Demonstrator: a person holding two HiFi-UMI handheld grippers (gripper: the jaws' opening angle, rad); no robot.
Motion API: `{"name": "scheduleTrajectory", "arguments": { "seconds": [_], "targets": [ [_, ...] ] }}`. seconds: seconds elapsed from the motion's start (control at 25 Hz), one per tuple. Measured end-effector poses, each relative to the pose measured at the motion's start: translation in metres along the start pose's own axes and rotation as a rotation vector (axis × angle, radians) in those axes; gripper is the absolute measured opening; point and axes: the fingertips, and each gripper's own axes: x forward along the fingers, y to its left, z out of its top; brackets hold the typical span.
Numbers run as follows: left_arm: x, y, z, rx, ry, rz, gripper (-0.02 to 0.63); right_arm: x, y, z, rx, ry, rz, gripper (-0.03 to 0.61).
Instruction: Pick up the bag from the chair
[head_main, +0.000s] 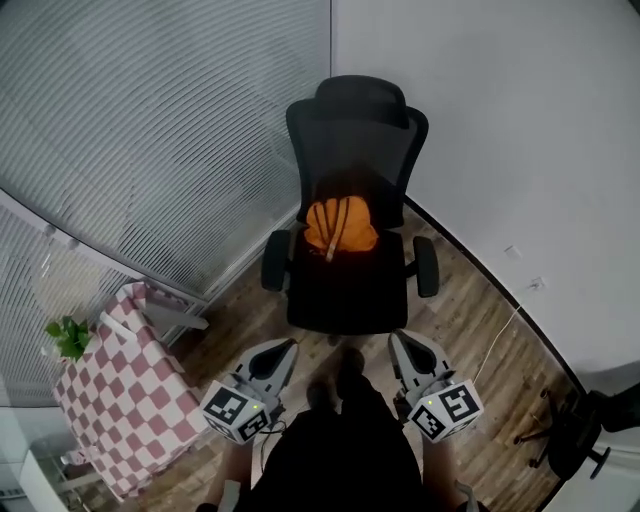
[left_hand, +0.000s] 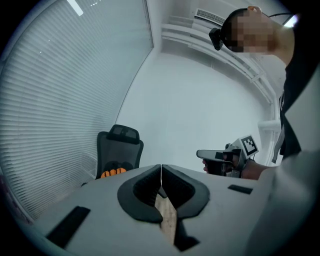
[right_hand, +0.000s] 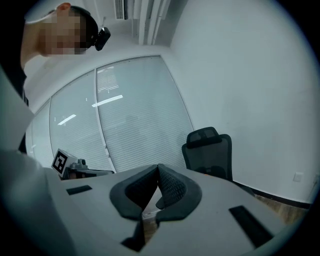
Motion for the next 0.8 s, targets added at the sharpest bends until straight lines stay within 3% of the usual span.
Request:
{"name": "scheduleTrajectory", "arguments": {
  "seconds": [0.4, 0.8],
  "targets": [
    [0.097, -0.015, 0.025, 0.013, 0.011, -0.005, 0.034, 0.017, -0.069, 0.025, 0.029, 0.018, 0.062, 0.018],
    [0.137, -0.004, 0.025, 0.000, 0.058, 0.055, 0.034, 0.034, -0.118, 0.030, 0.062, 0.047, 0.069, 0.018]
  ]
}}
